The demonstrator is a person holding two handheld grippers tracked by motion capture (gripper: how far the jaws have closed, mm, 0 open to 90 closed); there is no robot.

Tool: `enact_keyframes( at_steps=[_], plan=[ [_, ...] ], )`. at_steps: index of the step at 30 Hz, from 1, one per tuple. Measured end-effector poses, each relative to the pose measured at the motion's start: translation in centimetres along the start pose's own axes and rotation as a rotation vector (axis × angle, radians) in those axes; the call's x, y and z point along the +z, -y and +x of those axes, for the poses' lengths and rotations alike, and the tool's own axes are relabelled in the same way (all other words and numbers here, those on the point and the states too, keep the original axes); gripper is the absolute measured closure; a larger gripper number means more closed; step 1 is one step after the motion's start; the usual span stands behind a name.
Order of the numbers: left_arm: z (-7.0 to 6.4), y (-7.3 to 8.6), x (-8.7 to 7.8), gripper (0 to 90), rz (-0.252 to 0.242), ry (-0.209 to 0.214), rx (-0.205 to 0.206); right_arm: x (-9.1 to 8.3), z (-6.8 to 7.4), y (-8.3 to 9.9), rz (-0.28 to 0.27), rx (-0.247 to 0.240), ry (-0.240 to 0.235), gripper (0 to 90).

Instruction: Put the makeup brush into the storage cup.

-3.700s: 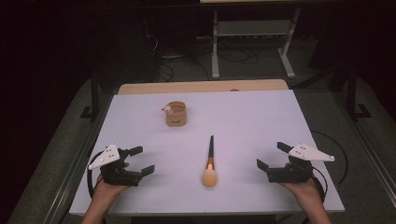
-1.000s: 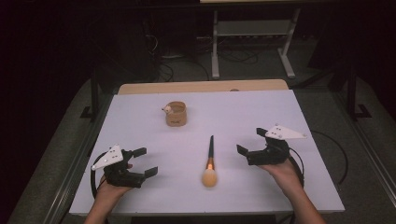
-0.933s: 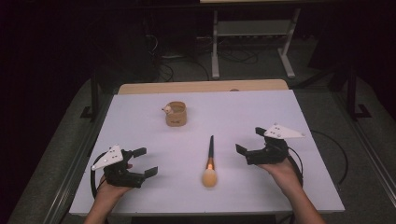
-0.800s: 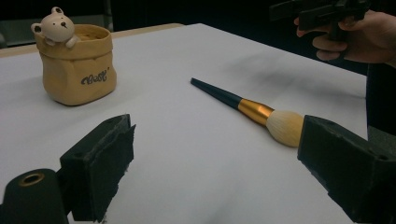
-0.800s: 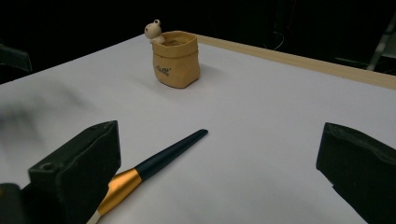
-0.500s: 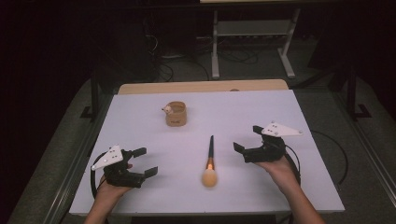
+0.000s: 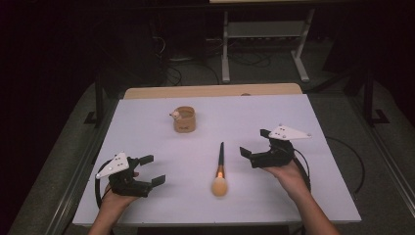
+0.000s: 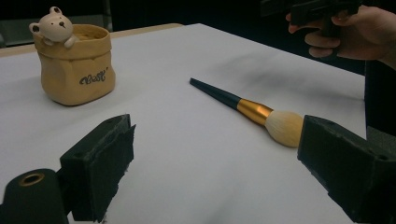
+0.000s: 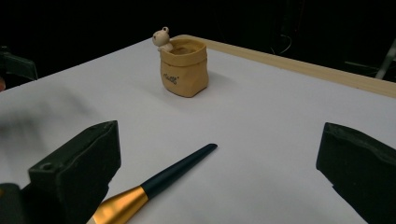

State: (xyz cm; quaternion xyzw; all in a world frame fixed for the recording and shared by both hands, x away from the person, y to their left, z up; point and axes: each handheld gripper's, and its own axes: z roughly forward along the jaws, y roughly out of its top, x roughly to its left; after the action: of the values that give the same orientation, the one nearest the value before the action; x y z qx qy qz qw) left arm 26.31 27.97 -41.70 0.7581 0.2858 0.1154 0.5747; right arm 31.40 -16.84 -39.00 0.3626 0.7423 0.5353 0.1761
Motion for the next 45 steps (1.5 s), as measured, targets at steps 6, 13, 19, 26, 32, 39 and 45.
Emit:
enact_keyframes(
  at_steps=[6, 13, 19, 26, 32, 39, 45],
  plan=[
    [-0.1, 0.0, 0.0, 10.1, 0.002, 0.003, -0.003, 0.3, 0.1, -0.2, -0.002, -0.004, -0.005, 0.0],
    [-0.1, 0.0, 0.0, 10.1, -0.001, 0.004, -0.005, 1.0, 0.3, -0.6, 0.001, -0.013, -0.015, 0.0],
    [-0.2, -0.1, 0.0, 10.1, -0.004, 0.005, -0.004, 1.6, 0.6, -0.8, 0.008, -0.013, -0.022, 0.0],
    [-0.2, -0.1, 0.0, 10.1, -0.007, 0.004, -0.003, 2.1, 0.9, -0.9, 0.016, -0.010, -0.032, 0.0],
    [-0.2, -0.1, 0.0, 10.1, -0.011, 0.005, -0.006, 2.9, 1.1, -1.2, 0.016, -0.014, -0.042, 0.0],
    [-0.2, -0.1, 0.0, 10.1, -0.012, 0.007, -0.004, 3.7, 1.4, -1.5, 0.022, -0.018, -0.052, 0.0],
    [-0.2, -0.1, 0.0, 10.1, -0.014, 0.007, -0.009, 4.2, 1.6, -1.7, 0.032, -0.020, -0.057, 0.0]
  ],
)
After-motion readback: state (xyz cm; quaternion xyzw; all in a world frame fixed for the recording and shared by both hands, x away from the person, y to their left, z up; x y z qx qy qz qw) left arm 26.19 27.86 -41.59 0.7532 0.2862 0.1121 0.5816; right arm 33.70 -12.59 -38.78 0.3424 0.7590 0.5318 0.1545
